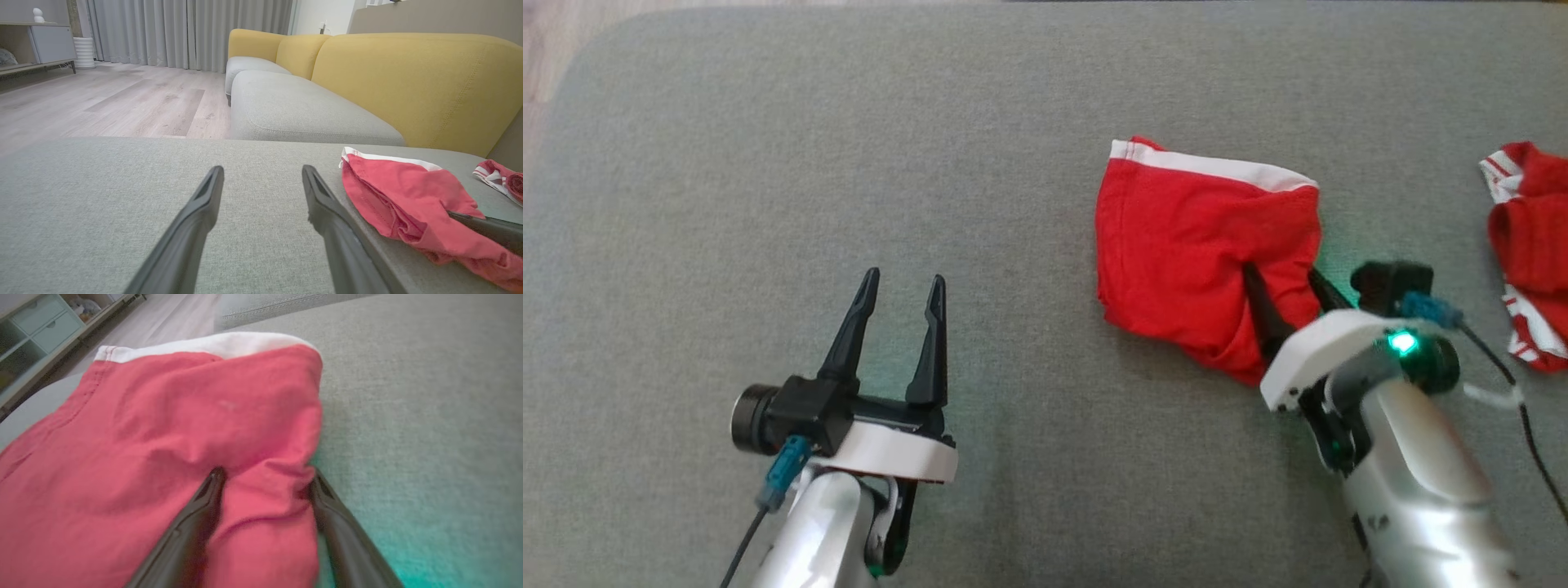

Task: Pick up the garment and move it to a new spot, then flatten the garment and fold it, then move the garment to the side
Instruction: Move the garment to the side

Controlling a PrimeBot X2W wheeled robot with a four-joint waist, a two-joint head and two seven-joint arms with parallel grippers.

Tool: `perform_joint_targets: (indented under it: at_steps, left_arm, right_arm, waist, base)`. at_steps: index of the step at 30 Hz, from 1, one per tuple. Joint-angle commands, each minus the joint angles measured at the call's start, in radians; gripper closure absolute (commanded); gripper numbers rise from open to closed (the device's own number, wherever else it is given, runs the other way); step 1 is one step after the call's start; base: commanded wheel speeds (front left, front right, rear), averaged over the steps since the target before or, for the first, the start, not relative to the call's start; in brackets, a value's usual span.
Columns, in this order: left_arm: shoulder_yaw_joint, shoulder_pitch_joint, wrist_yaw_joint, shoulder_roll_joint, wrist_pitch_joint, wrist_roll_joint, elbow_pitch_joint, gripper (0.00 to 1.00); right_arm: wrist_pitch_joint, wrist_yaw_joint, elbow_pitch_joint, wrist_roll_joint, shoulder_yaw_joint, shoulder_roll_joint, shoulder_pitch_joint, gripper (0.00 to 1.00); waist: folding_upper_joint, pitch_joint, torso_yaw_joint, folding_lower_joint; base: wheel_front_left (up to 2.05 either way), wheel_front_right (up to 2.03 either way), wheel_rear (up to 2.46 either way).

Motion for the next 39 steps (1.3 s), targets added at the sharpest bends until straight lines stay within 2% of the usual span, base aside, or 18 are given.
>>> perform_joint_targets:
  at_steps: [1, 2, 3, 4, 12, 17, 21, 27, 33, 34, 39]
  left_arm:
    - [0.024, -0.035, 0.005, 0.005, -0.005, -0.008, -0.025, 0.00]
    - [0.024, -0.036, 0.006, 0.005, -0.005, -0.008, -0.024, 0.00]
    - [0.025, -0.037, 0.007, 0.005, -0.005, -0.008, -0.024, 0.00]
    - [0.027, -0.037, 0.008, 0.005, -0.005, -0.007, -0.023, 0.00]
    - [0.040, -0.015, 0.014, 0.005, -0.005, -0.001, -0.023, 0.00]
    - [0.053, 0.000, 0.015, 0.005, -0.005, 0.002, -0.029, 0.00]
    - [0.056, 0.008, 0.014, 0.005, -0.005, 0.003, -0.032, 0.00]
    - [0.059, 0.016, 0.015, 0.005, -0.005, 0.004, -0.034, 0.00]
    - [0.063, 0.008, 0.009, 0.005, -0.005, 0.014, -0.038, 0.00]
    - [0.063, 0.008, 0.009, 0.005, -0.005, 0.014, -0.038, 0.00]
    - [0.067, -0.006, -0.001, 0.005, -0.005, 0.025, -0.040, 0.00]
  right_arm:
    - [0.005, -0.001, 0.002, -0.010, 0.036, 0.008, -0.009, 0.00]
    - [0.003, -0.001, 0.020, -0.016, 0.044, 0.008, -0.017, 0.04]
    - [-0.003, -0.001, 0.035, -0.029, 0.053, 0.008, -0.026, 0.64]
    - [-0.015, -0.001, 0.047, -0.048, 0.062, 0.008, -0.034, 1.00]
    - [-0.106, -0.001, 0.080, -0.200, 0.058, 0.006, -0.072, 1.00]
    - [-0.087, -0.001, 0.035, -0.254, 0.103, -0.045, -0.068, 1.00]
    - [-0.032, -0.001, -0.039, -0.249, 0.199, -0.156, -0.071, 1.00]
    - [0.062, -0.001, -0.187, -0.176, 0.306, -0.384, -0.088, 1.00]
    - [0.149, -0.001, -0.302, -0.098, 0.365, -0.602, -0.111, 1.00]
    - [0.149, -0.001, -0.302, -0.098, 0.365, -0.602, -0.111, 1.00]
    - [0.199, -0.001, -0.307, -0.072, 0.368, -0.722, -0.119, 1.00]
  waist:
    - [0.0000, 0.002, 0.003, -0.0001]
    - [0.0000, 0.002, 0.004, -0.0001]
    - [0.0000, 0.001, 0.003, -0.0001]
    - [0.0000, -0.001, 0.002, -0.0001]
    - [0.0000, -0.045, -0.043, -0.0001]
    - [0.0000, -0.076, -0.088, -0.0001]
    - [0.0000, -0.090, -0.119, -0.0001]
    - [0.0000, -0.092, -0.149, -0.0001]
    - [0.0000, -0.063, -0.161, -0.0001]
    - [0.0000, -0.063, -0.161, -0.0001]
    - [0.0000, -0.029, -0.157, -0.0001]
  base:
    - [0.00, 0.00, 0.00]
    - [0.00, 0.00, 0.00]
    - [0.00, 0.00, 0.00]
    - [0.00, 0.00, 0.00]
    - [0.00, 0.00, 0.00]
    - [0.00, 0.00, 0.00]
    - [0.00, 0.00, 0.00]
    - [0.00, 0.00, 0.00]
    - [0.00, 0.00, 0.00]
    - [0.00, 0.00, 0.00]
    - [0.00, 0.00, 0.00]
